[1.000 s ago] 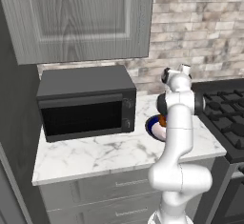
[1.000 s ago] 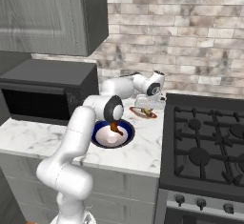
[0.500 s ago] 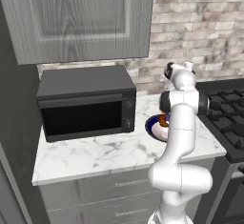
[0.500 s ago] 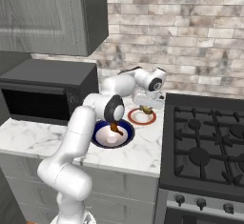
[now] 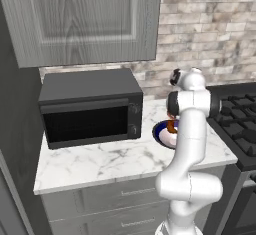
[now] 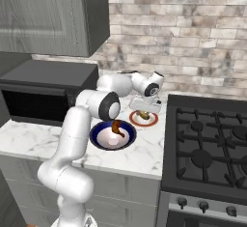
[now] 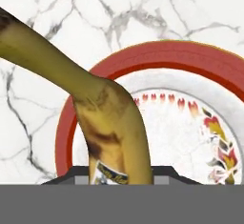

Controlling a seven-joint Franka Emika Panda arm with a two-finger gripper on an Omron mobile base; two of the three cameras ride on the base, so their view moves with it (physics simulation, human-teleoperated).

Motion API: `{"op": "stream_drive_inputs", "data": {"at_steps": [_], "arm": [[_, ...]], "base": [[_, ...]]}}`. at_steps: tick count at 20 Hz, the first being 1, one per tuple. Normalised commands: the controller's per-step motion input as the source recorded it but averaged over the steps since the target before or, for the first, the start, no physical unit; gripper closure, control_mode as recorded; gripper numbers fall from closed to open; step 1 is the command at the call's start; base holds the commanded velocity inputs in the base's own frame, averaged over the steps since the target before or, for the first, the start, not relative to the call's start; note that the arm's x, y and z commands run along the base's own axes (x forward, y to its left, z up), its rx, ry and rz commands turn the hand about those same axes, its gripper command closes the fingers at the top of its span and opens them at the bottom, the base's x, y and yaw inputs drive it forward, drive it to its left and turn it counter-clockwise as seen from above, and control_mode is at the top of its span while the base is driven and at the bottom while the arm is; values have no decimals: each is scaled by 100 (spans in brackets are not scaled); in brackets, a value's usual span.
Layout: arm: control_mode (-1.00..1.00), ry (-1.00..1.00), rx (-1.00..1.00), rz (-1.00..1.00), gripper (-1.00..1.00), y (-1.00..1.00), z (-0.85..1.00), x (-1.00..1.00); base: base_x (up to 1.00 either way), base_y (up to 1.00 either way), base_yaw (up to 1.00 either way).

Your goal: Remove the banana from the bowl and place it on the small plate. Then place the bowl with only the chicken drumstick in the microwave, close the door, and press the start button to microwave the chicken drumstick.

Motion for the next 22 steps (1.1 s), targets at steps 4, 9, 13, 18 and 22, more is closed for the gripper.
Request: {"op": "stream_drive_inputs", "data": {"at_steps": [4,9,13,18,22], "arm": [[-100,-21,0,0,-100,-24,0,-14],[-100,-21,0,0,-100,-3,13,-36],[-100,-21,0,0,-100,6,70,-66],[-100,-22,0,0,-100,31,87,-70],[-100,-11,3,-8,-100,7,74,-97]], "base": [[0,0,0],[0,0,0],[0,0,0],[0,0,0],[0,0,0]]}}
